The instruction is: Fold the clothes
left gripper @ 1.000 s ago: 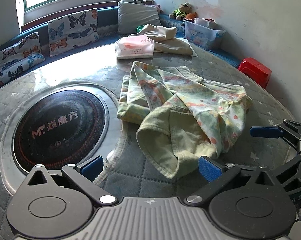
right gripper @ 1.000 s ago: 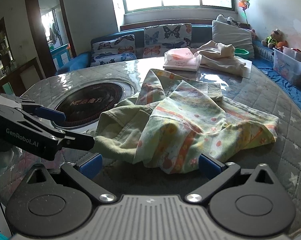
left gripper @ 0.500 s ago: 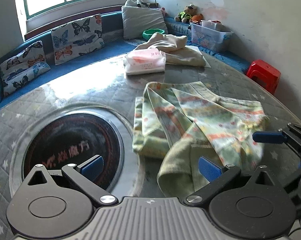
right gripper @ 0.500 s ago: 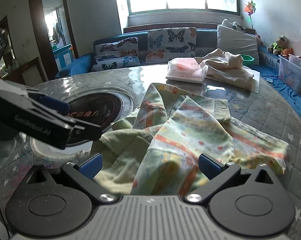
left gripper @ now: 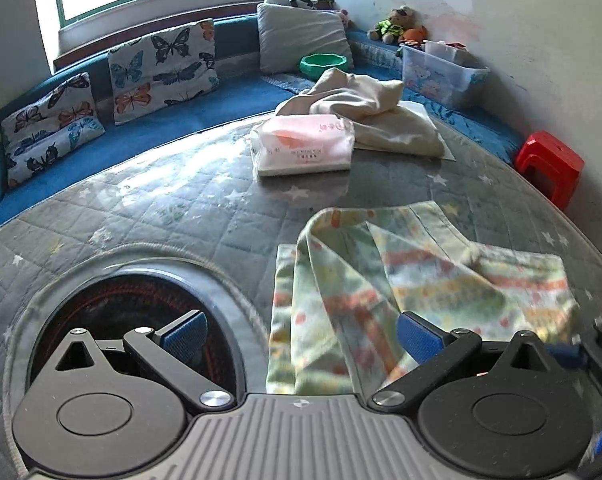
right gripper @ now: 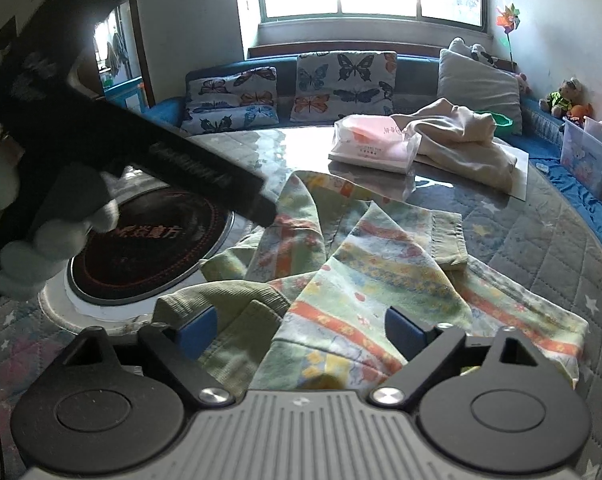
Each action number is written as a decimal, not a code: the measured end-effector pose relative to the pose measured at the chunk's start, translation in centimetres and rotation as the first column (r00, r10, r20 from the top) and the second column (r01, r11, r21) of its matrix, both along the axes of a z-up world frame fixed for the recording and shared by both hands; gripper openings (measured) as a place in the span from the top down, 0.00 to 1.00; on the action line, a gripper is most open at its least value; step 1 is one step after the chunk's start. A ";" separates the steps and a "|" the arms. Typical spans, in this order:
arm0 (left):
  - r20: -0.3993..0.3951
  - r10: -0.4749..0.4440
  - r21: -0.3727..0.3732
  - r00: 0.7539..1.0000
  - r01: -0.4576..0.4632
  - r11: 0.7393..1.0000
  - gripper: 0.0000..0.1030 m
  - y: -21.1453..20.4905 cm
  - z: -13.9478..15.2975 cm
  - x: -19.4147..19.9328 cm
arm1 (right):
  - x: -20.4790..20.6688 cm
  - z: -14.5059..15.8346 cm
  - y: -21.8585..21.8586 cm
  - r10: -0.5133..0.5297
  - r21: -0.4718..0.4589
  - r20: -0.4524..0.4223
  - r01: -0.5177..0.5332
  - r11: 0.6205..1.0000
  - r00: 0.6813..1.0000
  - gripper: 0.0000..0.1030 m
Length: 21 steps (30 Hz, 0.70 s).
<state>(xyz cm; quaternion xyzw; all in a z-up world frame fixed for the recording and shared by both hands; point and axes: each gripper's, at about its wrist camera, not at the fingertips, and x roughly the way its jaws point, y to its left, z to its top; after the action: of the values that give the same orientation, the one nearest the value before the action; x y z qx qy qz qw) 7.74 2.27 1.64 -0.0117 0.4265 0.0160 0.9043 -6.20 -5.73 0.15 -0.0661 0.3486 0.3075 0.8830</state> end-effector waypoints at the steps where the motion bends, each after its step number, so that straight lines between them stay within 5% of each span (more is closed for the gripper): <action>1: -0.003 0.005 -0.005 1.000 -0.005 1.000 0.00 0.1 -0.2 0.6 | 0.2 0.0 0.0 -0.001 -0.003 -0.002 0.001 1.000 1.000 0.16; 8: -0.044 0.022 -0.093 0.999 -0.026 0.995 0.07 0.7 -1.4 3.5 | 0.4 -0.4 0.4 0.015 -0.059 0.011 -0.014 0.998 1.000 0.33; 10: -0.055 0.011 -0.117 0.998 -0.018 0.993 0.18 0.7 -1.8 4.0 | 0.4 -0.5 0.5 0.019 -0.074 0.015 -0.018 0.997 1.000 0.42; 17: -0.066 -0.011 -0.214 0.998 -0.003 0.977 0.89 1.4 -2.5 3.5 | -0.7 -0.3 -0.9 0.010 -0.085 0.037 -0.007 0.996 0.999 0.70; 21: -0.065 -0.020 -0.266 0.998 0.002 0.964 0.97 1.9 -2.6 2.9 | -1.3 -0.2 -1.7 0.006 -0.091 0.049 -0.001 0.996 0.999 0.87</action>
<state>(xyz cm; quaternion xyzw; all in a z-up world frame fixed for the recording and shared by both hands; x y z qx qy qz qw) 10.59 4.17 -0.95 -0.1299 0.4548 -0.0461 0.8799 -7.53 -7.43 -0.04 -0.1144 0.3403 0.2910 0.8868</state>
